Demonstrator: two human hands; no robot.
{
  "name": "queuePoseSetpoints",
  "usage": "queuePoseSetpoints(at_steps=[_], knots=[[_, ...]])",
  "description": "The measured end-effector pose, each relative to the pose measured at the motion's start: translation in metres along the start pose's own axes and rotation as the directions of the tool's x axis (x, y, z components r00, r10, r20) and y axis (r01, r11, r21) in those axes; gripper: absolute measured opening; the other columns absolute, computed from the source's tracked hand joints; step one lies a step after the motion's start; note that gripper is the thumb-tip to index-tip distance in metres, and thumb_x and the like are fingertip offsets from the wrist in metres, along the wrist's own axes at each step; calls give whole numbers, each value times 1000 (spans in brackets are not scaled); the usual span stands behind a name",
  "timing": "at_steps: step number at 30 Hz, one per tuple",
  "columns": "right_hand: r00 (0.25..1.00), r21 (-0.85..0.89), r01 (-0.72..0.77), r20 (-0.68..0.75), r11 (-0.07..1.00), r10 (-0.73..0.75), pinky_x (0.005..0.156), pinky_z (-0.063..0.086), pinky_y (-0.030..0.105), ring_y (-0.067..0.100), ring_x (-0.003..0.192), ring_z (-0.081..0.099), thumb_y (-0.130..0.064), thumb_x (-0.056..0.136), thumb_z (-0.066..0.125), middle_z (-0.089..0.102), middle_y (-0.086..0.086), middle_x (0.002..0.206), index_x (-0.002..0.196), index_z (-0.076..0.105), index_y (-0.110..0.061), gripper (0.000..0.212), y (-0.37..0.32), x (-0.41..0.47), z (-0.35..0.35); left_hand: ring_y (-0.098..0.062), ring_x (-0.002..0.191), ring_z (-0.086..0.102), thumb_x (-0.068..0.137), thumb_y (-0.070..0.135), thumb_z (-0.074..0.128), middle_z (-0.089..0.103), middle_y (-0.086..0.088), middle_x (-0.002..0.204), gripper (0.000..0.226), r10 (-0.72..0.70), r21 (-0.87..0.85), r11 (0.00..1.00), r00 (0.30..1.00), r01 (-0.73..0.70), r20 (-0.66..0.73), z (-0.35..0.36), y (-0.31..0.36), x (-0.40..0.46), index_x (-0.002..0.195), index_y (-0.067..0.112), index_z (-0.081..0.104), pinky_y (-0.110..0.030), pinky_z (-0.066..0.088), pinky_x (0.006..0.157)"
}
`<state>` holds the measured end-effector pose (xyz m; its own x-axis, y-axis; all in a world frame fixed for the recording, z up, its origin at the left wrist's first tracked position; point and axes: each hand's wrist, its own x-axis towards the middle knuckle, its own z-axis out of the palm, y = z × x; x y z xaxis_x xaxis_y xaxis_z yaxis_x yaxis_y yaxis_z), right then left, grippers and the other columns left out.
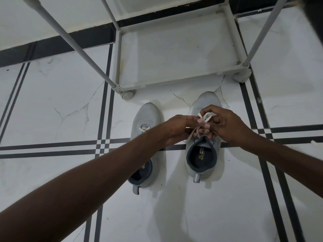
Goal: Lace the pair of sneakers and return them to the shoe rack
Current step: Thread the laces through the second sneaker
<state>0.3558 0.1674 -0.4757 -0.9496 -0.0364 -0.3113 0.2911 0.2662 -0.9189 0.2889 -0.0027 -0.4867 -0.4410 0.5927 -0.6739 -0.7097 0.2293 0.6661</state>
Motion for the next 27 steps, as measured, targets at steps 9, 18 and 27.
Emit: queuePoseSetpoints(at_steps=[9,18,27], knots=[[982,178,-171,107,969,154,61,54,31,25,66,64,-2,86,67,68,31,87,99,56,5,18,12,10,-11,-12,62,53,99,19,54,63,-5,72,24,85,116,990,995,-79,-50,-3,0,-2,110,0,65,-22,42,59],[952,234,-279,198,931,235,58,53,26,27,69,65,-5,92,60,67,22,79,91,60,-5,1,12,14,-17,-14,62,61,74,25,72,71,-3,70,16,530,899,346,847,-269,49,5,10,-2,76,10,70,-30,46,60],[881,196,-397,357,897,311,58,50,24,14,58,56,0,96,47,68,9,78,112,69,-11,29,12,20,-20,-19,64,53,73,10,68,59,-2,73,10,783,936,192,622,-294,34,23,-12,2,74,12,58,-31,42,56]])
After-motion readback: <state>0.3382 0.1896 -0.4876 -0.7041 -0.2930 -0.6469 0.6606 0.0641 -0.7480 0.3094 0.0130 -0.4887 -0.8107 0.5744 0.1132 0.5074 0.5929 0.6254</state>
